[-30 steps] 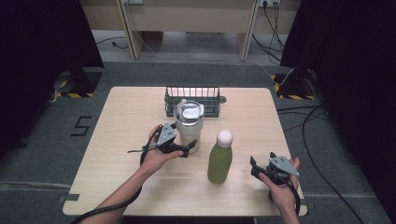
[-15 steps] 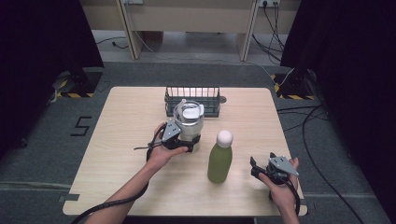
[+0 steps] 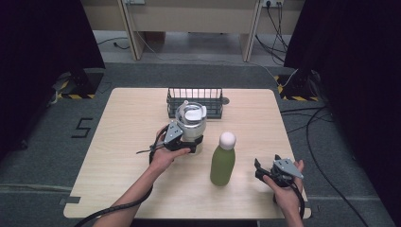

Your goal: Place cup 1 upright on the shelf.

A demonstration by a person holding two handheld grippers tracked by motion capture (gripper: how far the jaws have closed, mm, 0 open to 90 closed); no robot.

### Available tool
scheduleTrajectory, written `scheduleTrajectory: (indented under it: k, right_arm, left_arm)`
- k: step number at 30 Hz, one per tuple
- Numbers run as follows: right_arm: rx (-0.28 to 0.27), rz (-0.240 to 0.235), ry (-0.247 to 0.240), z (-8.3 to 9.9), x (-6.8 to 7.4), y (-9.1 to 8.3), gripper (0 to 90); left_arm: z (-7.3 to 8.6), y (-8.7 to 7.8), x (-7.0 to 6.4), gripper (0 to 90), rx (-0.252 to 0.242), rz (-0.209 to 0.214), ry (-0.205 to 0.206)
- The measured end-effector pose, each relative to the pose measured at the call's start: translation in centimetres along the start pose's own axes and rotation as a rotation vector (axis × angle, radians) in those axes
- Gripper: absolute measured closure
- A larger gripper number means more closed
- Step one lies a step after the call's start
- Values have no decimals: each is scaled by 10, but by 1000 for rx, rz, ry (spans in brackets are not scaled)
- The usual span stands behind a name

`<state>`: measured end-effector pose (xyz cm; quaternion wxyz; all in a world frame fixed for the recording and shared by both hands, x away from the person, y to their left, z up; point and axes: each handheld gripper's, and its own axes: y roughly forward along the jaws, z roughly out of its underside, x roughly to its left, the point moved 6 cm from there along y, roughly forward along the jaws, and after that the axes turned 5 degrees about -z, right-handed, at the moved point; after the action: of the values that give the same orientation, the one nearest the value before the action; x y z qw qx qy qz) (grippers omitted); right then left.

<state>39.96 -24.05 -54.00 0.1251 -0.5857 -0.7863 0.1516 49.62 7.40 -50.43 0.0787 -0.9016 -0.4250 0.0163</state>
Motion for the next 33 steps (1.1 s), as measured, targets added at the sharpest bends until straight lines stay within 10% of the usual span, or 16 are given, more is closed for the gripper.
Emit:
scheduleTrajectory:
  k: [33]
  right_arm:
    - [-7, 11, -5, 0, -3, -1, 189]
  left_arm:
    - [-28, -13, -1, 96, -42, -32, 55]
